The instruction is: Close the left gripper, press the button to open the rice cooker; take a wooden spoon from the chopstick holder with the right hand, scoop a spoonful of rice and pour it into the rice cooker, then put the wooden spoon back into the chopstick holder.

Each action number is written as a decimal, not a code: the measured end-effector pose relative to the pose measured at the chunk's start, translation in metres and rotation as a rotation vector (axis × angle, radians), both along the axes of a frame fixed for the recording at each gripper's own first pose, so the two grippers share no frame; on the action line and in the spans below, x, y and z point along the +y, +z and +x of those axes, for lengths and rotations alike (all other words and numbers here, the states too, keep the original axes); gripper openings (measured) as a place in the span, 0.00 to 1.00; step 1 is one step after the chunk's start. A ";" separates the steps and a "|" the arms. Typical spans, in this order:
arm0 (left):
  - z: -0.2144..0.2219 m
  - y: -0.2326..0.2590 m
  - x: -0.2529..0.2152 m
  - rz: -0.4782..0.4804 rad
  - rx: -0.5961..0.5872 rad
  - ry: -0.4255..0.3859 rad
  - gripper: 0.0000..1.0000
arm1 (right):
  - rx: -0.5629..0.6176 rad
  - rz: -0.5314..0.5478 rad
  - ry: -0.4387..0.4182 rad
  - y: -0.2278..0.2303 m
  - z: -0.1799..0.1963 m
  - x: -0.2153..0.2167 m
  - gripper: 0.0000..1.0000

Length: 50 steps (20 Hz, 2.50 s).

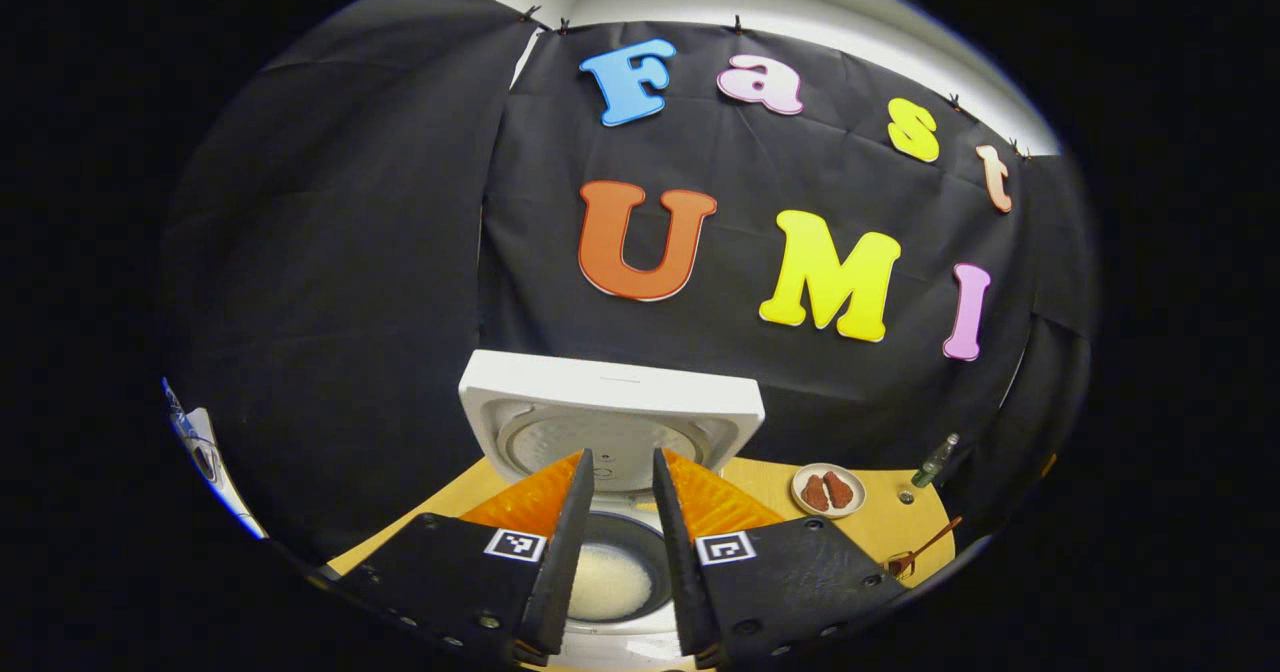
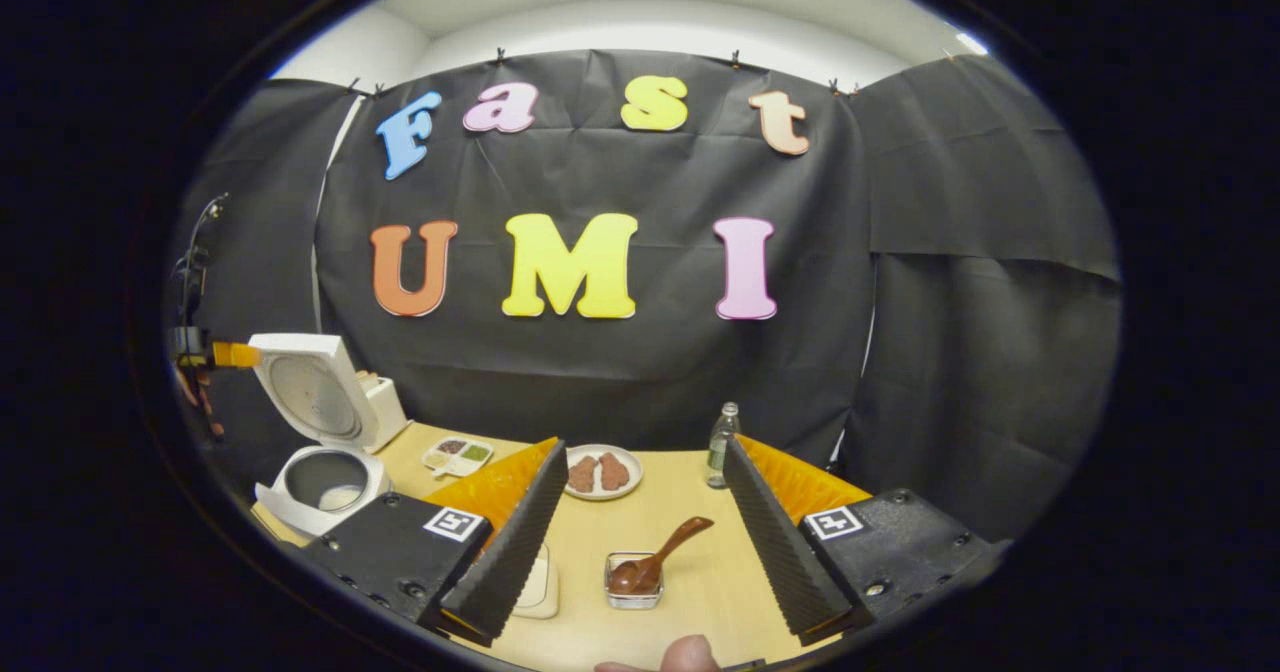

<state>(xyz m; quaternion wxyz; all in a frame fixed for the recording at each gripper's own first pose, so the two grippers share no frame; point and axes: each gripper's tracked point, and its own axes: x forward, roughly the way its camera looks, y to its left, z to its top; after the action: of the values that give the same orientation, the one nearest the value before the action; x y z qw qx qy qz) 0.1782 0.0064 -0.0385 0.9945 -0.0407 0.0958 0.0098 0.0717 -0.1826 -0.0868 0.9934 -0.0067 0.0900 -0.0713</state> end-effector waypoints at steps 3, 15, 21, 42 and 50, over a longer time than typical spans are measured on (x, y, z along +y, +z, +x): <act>-0.012 0.024 -0.008 0.018 -0.067 -0.002 0.73 | 0.009 0.019 -0.002 -0.005 -0.004 -0.003 1.00; -0.072 0.058 -0.046 0.100 -0.176 -0.016 0.94 | 0.059 0.111 0.009 -0.059 0.005 -0.032 1.00; -0.083 0.054 -0.084 0.092 -0.213 -0.012 0.94 | 0.112 0.124 0.038 -0.138 0.038 -0.049 0.99; -0.078 0.015 -0.086 0.158 -0.095 0.119 0.94 | 0.348 0.270 0.160 -0.275 0.127 -0.038 0.27; -0.080 0.016 -0.058 0.137 -0.121 0.076 0.94 | 0.321 0.191 0.113 -0.223 0.110 -0.021 0.15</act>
<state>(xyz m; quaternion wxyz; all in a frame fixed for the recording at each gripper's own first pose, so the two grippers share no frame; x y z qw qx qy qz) 0.0985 -0.0515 -0.0227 0.9979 0.0234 0.0331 0.0514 0.1818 -0.2037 -0.3101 0.9649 0.0712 0.2528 -0.0048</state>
